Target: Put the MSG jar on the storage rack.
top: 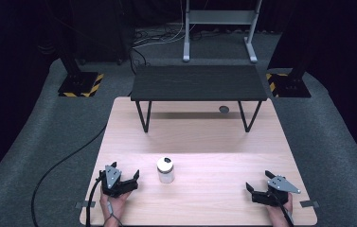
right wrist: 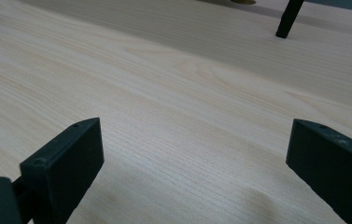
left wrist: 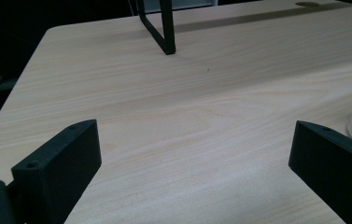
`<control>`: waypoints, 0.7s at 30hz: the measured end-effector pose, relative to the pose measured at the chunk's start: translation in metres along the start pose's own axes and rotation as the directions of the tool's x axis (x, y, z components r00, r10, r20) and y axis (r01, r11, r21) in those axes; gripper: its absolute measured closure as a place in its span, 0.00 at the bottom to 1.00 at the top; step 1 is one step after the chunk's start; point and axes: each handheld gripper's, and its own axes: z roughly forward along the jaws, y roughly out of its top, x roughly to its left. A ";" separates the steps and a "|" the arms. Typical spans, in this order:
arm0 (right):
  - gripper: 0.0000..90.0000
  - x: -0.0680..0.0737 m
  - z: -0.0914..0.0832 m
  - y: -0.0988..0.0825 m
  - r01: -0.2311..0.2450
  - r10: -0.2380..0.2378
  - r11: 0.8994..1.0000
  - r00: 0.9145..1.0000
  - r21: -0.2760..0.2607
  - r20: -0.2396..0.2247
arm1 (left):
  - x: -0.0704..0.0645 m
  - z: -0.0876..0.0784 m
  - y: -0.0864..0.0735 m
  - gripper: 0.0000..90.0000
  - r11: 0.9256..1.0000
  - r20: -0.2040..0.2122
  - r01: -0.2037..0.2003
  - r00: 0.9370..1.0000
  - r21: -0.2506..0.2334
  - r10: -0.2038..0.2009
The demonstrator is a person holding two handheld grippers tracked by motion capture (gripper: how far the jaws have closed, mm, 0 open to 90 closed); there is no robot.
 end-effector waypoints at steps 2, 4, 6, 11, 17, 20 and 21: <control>0.04 0.000 -0.001 -0.001 0.001 -0.001 1.000 1.000 -0.006 -0.003 | 0.006 -0.003 -0.004 0.02 0.999 0.044 -0.021 0.999 -0.029 0.023; 0.04 -0.001 -0.001 -0.001 -0.002 0.002 1.000 1.000 -0.006 -0.005 | 0.010 -0.006 -0.005 0.02 0.998 0.071 -0.035 0.997 -0.042 0.038; 0.04 -0.001 -0.001 -0.001 0.005 -0.005 1.000 1.000 -0.006 -0.006 | 0.013 -0.008 -0.004 0.02 0.998 0.080 -0.028 0.996 -0.050 0.032; 0.04 -0.001 -0.001 -0.002 0.005 -0.005 1.000 1.000 -0.011 -0.007 | 0.016 -0.029 0.003 0.01 0.996 0.106 -0.025 0.994 -0.091 0.035; 0.04 -0.001 -0.001 -0.002 0.008 -0.008 1.000 1.000 -0.013 -0.007 | 0.014 -0.047 0.004 0.00 0.993 0.151 -0.001 0.988 -0.121 0.020; 0.04 -0.001 -0.001 -0.001 0.012 -0.012 1.000 1.000 -0.008 -0.008 | 0.009 -0.047 0.004 0.00 0.991 0.183 -0.009 0.983 -0.131 0.033; 0.04 -0.001 -0.001 -0.002 0.012 -0.013 1.000 1.000 -0.009 -0.008 | 0.005 -0.046 0.004 0.00 0.991 0.198 -0.009 0.979 -0.134 0.036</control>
